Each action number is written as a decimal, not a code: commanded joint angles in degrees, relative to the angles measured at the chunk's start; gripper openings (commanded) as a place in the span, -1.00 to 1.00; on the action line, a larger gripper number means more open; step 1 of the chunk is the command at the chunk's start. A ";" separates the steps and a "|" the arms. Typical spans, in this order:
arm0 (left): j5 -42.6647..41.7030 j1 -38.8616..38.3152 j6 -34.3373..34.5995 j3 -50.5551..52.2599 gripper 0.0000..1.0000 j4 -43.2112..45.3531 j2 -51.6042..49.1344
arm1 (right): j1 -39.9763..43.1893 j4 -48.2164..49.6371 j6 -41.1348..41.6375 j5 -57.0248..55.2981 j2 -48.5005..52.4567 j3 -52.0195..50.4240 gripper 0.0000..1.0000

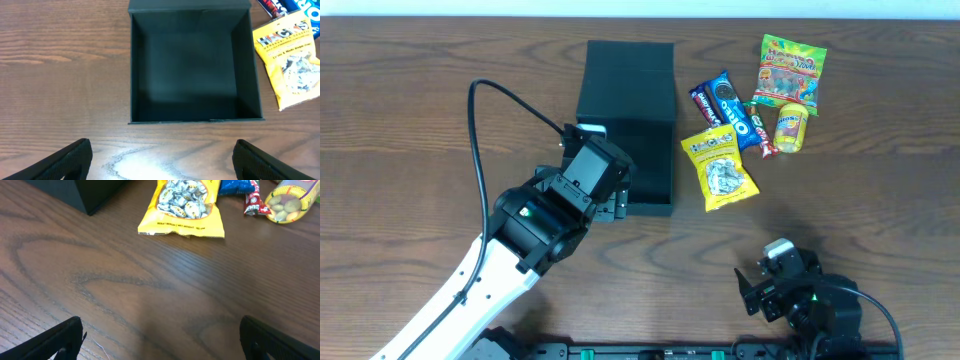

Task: Pack container

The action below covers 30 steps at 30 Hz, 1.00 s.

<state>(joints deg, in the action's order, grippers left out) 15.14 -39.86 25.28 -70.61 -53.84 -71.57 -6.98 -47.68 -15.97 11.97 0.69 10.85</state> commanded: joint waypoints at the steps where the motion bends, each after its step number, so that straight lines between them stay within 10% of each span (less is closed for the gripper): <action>1: -2.27 0.07 -0.87 0.02 0.82 -0.35 0.02 | 0.37 0.07 -0.83 0.00 -0.37 -0.20 0.99; 13: -9.66 0.07 -0.87 0.04 0.82 -0.33 0.02 | 0.37 6.56 3.43 8.59 -0.37 -0.20 0.98; 23: -10.73 0.07 -0.87 0.04 0.83 -0.37 0.02 | 0.37 19.96 65.24 18.27 -0.37 -0.20 0.98; 30: -10.75 0.07 -0.85 0.04 0.84 -0.42 0.02 | 0.37 23.61 69.48 18.40 -0.33 -0.20 0.98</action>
<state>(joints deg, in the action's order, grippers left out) 4.64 -39.86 25.19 -70.59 -54.00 -71.57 -6.98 -25.56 47.55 29.21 0.69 10.70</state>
